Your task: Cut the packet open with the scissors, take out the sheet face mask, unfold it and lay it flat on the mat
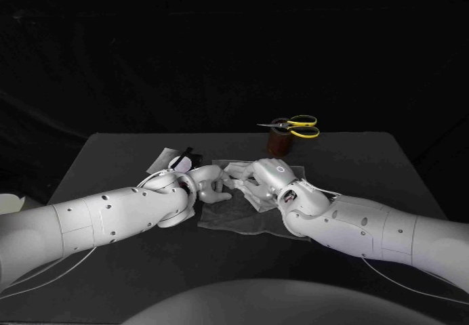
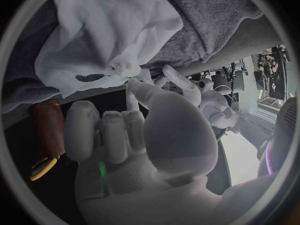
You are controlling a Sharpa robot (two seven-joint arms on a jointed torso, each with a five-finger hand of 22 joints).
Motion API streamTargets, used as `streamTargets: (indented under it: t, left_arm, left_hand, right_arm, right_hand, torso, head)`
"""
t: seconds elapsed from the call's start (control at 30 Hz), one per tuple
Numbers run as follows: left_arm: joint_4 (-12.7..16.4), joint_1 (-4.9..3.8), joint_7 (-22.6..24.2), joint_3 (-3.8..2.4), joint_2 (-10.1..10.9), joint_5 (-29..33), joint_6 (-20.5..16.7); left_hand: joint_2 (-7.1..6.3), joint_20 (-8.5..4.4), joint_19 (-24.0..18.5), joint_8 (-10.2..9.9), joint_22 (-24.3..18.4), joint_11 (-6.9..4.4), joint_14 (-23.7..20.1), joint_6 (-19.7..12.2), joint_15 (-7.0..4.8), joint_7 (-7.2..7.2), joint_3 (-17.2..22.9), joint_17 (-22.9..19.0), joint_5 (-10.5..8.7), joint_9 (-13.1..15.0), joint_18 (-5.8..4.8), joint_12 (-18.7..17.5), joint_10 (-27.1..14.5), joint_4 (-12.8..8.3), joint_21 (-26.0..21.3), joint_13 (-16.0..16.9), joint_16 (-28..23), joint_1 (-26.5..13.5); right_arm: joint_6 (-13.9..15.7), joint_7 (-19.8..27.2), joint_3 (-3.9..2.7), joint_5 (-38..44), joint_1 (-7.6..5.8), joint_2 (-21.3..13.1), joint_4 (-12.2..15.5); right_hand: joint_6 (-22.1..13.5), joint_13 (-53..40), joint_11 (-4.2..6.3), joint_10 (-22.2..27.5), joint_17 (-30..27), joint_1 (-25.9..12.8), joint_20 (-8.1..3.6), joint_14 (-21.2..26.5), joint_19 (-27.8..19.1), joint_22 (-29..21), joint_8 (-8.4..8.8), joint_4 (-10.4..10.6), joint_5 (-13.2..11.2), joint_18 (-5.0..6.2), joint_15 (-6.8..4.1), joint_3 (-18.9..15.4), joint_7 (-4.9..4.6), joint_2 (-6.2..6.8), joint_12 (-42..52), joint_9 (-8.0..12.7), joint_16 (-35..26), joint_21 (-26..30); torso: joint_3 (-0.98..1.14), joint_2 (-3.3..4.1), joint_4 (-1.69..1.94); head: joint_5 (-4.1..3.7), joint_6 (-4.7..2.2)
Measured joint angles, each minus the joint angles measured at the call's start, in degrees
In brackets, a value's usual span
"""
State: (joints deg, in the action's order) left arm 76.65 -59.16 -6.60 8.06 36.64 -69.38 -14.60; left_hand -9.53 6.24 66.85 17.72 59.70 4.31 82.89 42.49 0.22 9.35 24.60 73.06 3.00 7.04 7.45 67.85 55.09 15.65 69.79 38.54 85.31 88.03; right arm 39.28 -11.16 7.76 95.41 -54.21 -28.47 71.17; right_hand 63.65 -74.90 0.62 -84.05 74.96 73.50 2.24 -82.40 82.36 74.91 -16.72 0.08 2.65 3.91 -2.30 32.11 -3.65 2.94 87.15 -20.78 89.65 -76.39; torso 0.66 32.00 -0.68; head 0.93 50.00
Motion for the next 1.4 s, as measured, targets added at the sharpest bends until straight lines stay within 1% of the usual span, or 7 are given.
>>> streamTargets:
  t: [0.27, 0.33, 0.43, 0.5, 0.63, 1.07, 1.4]
  left_arm:
    - [0.11, -0.02, -0.11, 0.02, 0.05, 0.01, 0.08]
    - [0.13, -0.02, -0.13, 0.02, 0.06, 0.02, 0.10]
    - [0.14, -0.03, -0.14, 0.02, 0.06, 0.02, 0.12]
    - [0.14, -0.04, -0.16, 0.02, 0.06, 0.03, 0.13]
    - [0.14, -0.04, -0.17, 0.02, 0.04, 0.03, 0.14]
    - [0.12, -0.06, -0.19, 0.02, 0.00, 0.05, 0.16]
    - [0.11, -0.06, -0.21, 0.02, 0.01, 0.07, 0.20]
  left_hand:
    - [-0.22, 0.00, 0.00, 0.00, -0.01, 0.00, -0.10, -0.09, 0.10, -0.09, 0.00, 0.02, 0.00, 0.05, 0.00, 0.00, 0.00, 0.00, 0.00, 0.22, -0.01, -0.22]
    - [-0.21, 0.00, 0.00, 0.00, -0.01, 0.00, -0.10, -0.09, 0.10, -0.10, 0.00, 0.02, 0.00, 0.05, 0.00, 0.00, 0.00, 0.00, 0.00, 0.22, -0.01, -0.22]
    - [-0.22, 0.00, 0.00, 0.00, -0.02, 0.00, -0.10, -0.09, 0.10, -0.10, 0.00, 0.02, 0.00, 0.05, 0.00, 0.00, 0.00, 0.00, 0.00, 0.22, -0.01, -0.22]
    - [-0.21, 0.00, 0.00, 0.00, -0.03, 0.00, -0.10, -0.09, 0.10, -0.10, 0.02, 0.02, 0.00, 0.05, -0.01, 0.00, 0.00, -0.02, 0.00, 0.23, -0.12, -0.22]
    - [-0.22, 0.00, 0.00, 0.00, -0.05, 0.00, -0.10, -0.09, 0.09, -0.10, 0.16, 0.02, 0.00, 0.05, 0.00, 0.00, 0.00, -0.17, 0.00, 0.38, -0.12, -0.22]
    - [-0.21, 0.00, 0.00, 0.00, -0.01, 0.01, -0.10, -0.08, 0.10, -0.11, 0.16, 0.00, 0.00, 0.04, 0.00, 0.00, 0.00, -0.17, 0.00, 0.38, -0.12, -0.22]
    - [-0.21, 0.00, 0.00, 0.00, -0.01, 0.01, -0.10, -0.08, 0.09, -0.12, 0.16, -0.06, 0.00, 0.04, 0.00, 0.00, 0.00, -0.17, 0.00, 0.37, -0.13, -0.22]
  right_arm:
    - [0.45, -0.02, -0.09, -3.45, -0.26, -0.30, -0.09]
    - [0.31, 0.00, -0.10, -4.07, -0.31, -0.31, 0.03]
    - [-0.13, 0.22, -0.11, -4.85, -0.35, -0.22, 0.18]
    - [-0.70, 0.43, -0.11, -5.33, -0.37, -0.05, 0.26]
    - [-2.02, 0.75, -0.07, -5.72, -0.39, 0.27, 0.44]
    - [-5.01, -0.19, 0.13, -4.83, -0.13, 1.58, -0.81]
    - [-5.26, -1.75, 0.15, -2.96, 0.03, 1.98, -1.38]
  right_hand:
    - [-0.12, -0.01, 0.00, 0.01, 0.00, -0.21, 0.00, 0.00, 0.00, 0.03, 0.00, 0.15, -0.01, -0.01, 0.00, 0.15, 0.13, 0.11, 0.00, 0.00, -0.08, 0.07]
    - [-0.49, -0.01, 0.00, 0.00, 0.00, -1.73, -0.09, 0.00, -0.33, 0.04, -0.54, 0.22, 0.02, -0.01, 0.00, 0.07, 0.34, 1.63, -1.53, -0.01, -0.39, 1.47]
    - [-2.47, -0.02, -0.07, -0.03, 0.00, -3.79, 0.26, 0.00, -0.85, 0.04, -1.14, 0.77, 0.37, -0.01, 0.00, -1.96, -0.62, 3.41, -2.50, -2.18, -0.70, 2.42]
    - [-5.85, -0.03, -1.46, 0.08, -0.01, -6.19, 0.86, -0.55, -1.46, 0.04, 1.68, 1.75, 0.47, -0.01, 0.55, -4.49, -2.14, 5.63, -3.08, -1.62, -0.97, 3.24]
    - [-7.81, -0.04, -2.64, 0.07, -0.04, -7.03, 1.56, -0.94, -1.96, 0.04, 3.93, 2.99, 0.47, -0.01, 0.96, -6.83, -3.54, 7.27, -3.56, -0.72, -0.99, 3.85]
    - [-6.66, -0.04, -2.67, 0.03, -0.05, -7.19, 2.10, -0.94, -1.84, 0.00, 4.22, 4.23, 0.47, -0.01, 0.96, -8.77, -3.10, 7.56, -3.57, -0.84, -1.20, 4.22]
    - [-4.07, 0.00, -2.13, 0.09, 0.00, -4.93, 2.08, -0.93, -1.82, 0.03, 3.42, 4.42, 0.47, -0.01, 0.96, -9.04, -2.08, 6.05, -3.57, -1.29, -1.38, 3.94]
  torso:
    - [-0.02, 0.00, 0.03]
    - [-0.02, 0.00, 0.03]
    - [-0.03, 0.00, 0.03]
    - [-0.04, 0.00, 0.03]
    - [-0.04, 0.00, 0.03]
    - [-0.01, 0.03, 0.03]
    - [-0.01, 0.03, 0.03]
  head:
    - [-0.01, 0.00]
    - [0.07, 0.00]
    - [0.10, 0.00]
    - [0.14, 0.00]
    - [0.14, 0.00]
    - [0.24, 0.00]
    - [0.20, 0.00]
